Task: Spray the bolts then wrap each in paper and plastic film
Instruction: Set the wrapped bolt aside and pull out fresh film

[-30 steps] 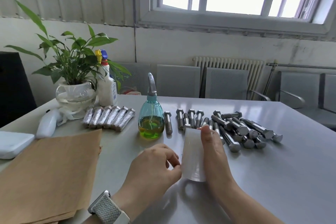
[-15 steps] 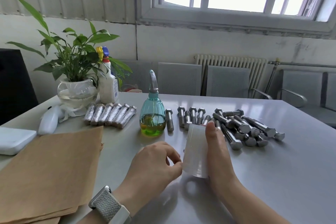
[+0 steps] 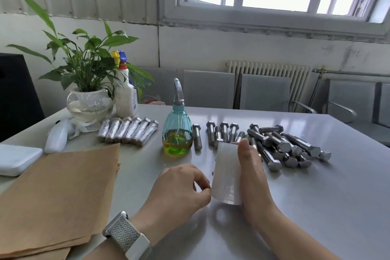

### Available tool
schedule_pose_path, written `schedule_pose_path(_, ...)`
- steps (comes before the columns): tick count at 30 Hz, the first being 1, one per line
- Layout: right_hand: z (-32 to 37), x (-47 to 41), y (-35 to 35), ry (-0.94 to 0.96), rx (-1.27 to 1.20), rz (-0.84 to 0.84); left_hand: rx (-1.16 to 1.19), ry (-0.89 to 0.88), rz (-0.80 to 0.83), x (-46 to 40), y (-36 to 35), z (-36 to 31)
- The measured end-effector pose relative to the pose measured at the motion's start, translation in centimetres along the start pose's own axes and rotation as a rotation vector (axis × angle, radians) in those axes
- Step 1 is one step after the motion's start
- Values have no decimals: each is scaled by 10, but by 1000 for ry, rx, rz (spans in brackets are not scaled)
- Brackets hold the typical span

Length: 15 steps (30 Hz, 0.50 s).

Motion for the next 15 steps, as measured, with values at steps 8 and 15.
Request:
schedule_pose_path(8,2,0,1,-63,-35,-16,24,-11,-51,0,4,0)
schedule_pose_path(15,0,1,2,-133,-154,-25,431,170,-15,-8,6,9)
Point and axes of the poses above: each hand's wrist, its own x-axis away from the middle knuckle, its own y-axis out of the back of the hand, z = x × y, the point moved 4 cm from there along -x, towards the middle knuckle, and after that the axes turned 4 degrees about y, right-handed, at the moved point
